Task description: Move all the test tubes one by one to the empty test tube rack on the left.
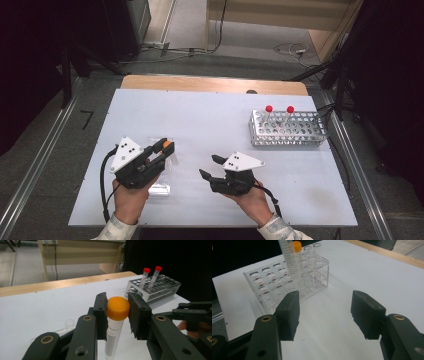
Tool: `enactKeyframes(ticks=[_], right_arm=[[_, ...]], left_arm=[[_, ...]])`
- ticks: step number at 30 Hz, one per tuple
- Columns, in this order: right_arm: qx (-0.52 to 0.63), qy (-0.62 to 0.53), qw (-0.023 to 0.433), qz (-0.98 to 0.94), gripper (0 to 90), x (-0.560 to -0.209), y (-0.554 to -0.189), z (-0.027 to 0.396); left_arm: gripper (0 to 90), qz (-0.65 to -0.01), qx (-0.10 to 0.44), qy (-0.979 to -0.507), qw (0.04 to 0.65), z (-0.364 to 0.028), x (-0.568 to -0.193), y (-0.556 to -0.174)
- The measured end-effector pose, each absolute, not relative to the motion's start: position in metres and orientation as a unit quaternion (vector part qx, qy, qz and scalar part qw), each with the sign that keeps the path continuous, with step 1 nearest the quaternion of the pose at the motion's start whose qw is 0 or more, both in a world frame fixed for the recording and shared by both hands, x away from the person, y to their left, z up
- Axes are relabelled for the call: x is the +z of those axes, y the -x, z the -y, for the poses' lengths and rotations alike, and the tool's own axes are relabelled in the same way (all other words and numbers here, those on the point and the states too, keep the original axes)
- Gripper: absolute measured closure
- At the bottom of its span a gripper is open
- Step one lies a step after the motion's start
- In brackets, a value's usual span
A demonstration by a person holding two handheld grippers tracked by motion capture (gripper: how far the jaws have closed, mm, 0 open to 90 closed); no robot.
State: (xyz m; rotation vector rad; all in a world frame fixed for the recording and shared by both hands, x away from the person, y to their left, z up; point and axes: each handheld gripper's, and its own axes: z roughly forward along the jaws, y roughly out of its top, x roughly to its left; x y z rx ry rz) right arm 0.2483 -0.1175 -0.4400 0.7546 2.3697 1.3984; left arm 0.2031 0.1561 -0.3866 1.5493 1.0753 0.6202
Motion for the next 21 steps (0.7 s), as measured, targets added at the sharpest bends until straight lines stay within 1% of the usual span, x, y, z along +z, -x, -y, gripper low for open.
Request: enactKeyframes(ticks=[7, 9, 21], right_arm=[[0.483, -0.269, 0.147, -0.820, 38.1, -0.441, -0.250, 0.124], [0.481, -0.269, 0.149, -0.821, 38.1, -0.441, -0.250, 0.125], [0.480, -0.272, 0.152, -0.820, 38.1, -0.442, -0.251, 0.126]], left_arm=[[70.6, -0.462, 0.286, -0.653, 0.528, -0.169, -0.387, -0.197], [70.6, -0.465, 0.284, -0.652, 0.527, -0.170, -0.390, -0.197], [70.4, -0.475, 0.291, -0.668, 0.493, -0.162, -0.417, -0.203]])
